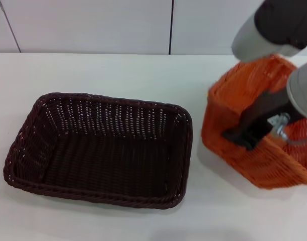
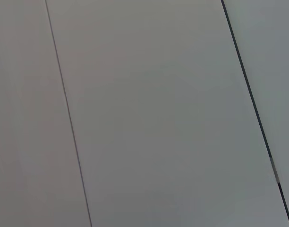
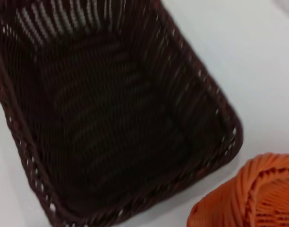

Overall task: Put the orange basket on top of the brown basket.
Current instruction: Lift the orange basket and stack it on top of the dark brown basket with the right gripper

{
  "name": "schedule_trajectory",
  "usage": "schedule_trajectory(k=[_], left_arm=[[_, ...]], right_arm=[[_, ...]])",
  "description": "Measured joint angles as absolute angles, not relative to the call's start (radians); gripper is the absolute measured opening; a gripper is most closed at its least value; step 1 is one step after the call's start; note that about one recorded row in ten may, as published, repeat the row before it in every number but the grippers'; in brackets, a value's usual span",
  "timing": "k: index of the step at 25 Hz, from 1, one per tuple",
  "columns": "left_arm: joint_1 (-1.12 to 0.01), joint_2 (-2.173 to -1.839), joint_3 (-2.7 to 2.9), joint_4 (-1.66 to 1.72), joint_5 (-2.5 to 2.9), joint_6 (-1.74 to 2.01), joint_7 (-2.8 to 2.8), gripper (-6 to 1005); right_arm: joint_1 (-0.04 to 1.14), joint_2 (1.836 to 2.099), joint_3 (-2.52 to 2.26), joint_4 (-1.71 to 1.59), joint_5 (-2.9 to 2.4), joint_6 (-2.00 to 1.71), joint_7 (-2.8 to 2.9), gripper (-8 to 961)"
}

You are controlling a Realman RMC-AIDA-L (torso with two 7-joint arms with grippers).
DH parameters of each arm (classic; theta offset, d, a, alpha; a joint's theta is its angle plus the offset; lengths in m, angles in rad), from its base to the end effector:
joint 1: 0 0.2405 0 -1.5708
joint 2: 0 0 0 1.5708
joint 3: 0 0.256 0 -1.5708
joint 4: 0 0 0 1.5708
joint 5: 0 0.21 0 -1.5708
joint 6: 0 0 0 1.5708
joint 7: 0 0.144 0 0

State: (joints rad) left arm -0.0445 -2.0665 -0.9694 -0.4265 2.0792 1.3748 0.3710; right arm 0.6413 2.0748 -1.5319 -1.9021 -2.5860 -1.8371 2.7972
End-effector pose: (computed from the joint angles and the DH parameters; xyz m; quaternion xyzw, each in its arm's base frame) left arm -0.3864 0.2200 0.0385 -0.5273 -0.1861 -0.1556 0.8143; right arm 0.0714 0.3077 0.0327 -0.9416 0.2085 -0.1574 0.2123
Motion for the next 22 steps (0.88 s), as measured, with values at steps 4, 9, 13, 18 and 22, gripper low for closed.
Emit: schedule_trajectory(k=[4, 9, 13, 18, 22], left_arm=[[-0.046, -2.065, -0.969, -0.426, 2.079, 1.376, 0.371, 757], [-0.048, -2.065, -0.973, -0.426, 2.077, 1.376, 0.37, 757], [-0.041, -2.066, -0.982, -0.431, 2.071, 1.377, 0.37, 757], [-0.034, -2.07, -0.984, -0.436, 2.057, 1.378, 0.37, 757], [-0.032, -2.072, -0.978, -0.439, 2.018, 1.38, 0.37, 757]], right_arm=[[0.669, 2.075, -1.527, -1.946, -2.625, -1.841, 2.809, 119], [0.724, 2.075, -1.545, -1.956, -2.651, -1.83, 2.784, 119], [0.757, 2.076, -1.614, -1.987, -2.657, -1.803, 2.657, 119], [0.785, 2.077, -1.708, -2.033, -2.685, -1.752, 2.447, 118], [0.753, 2.078, -1.806, -2.055, -2.685, -1.706, 2.219, 118]])
